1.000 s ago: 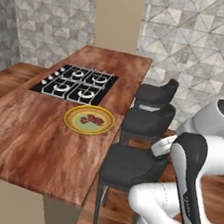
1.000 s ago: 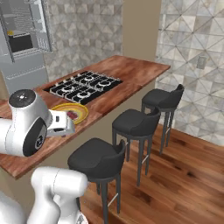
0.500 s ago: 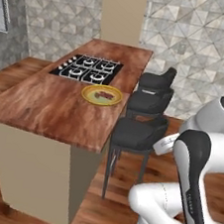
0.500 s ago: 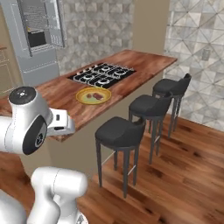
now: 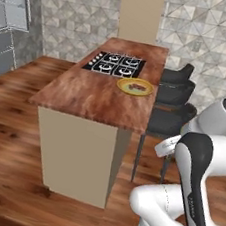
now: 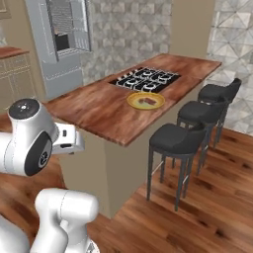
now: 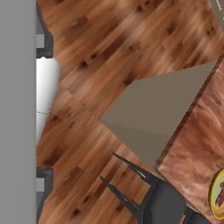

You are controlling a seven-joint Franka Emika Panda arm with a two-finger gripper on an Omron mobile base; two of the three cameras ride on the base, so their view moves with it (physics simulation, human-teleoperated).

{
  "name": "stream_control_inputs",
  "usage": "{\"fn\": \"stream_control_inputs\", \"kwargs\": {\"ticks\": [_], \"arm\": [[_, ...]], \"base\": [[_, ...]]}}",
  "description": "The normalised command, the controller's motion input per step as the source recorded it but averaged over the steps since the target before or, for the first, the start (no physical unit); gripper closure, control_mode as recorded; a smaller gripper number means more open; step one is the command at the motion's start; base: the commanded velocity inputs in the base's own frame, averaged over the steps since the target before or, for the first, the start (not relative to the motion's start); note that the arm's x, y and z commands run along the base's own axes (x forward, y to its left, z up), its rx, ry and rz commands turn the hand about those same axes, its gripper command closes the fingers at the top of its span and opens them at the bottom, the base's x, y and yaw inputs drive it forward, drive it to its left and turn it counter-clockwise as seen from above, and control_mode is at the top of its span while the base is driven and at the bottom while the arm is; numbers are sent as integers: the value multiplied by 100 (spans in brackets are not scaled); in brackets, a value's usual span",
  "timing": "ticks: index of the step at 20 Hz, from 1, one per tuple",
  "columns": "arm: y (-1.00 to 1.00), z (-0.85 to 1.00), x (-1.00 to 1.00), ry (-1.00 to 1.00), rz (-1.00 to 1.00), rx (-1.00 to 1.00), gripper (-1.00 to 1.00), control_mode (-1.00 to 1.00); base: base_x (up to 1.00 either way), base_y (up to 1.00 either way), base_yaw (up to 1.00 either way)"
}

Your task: Take the cheese, steak, and mushroom from the fridge and place them on the plate on the dining counter to create an appetizer plate.

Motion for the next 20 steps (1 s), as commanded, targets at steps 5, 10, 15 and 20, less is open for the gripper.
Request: {"fn": "stream_control_inputs", "kwargs": {"ticks": [5, 10, 15, 20], "arm": [[0, 0, 0, 0, 0, 0, -100, 100], [0, 0, 0, 0, 0, 0, -100, 100], [0, 0, 0, 0, 0, 0, -100, 100], [0, 0, 0, 0, 0, 0, -100, 100]], "base": [[0, 100, -2], [40, 100, -5], [68, 100, -3], [67, 100, -2]]}}
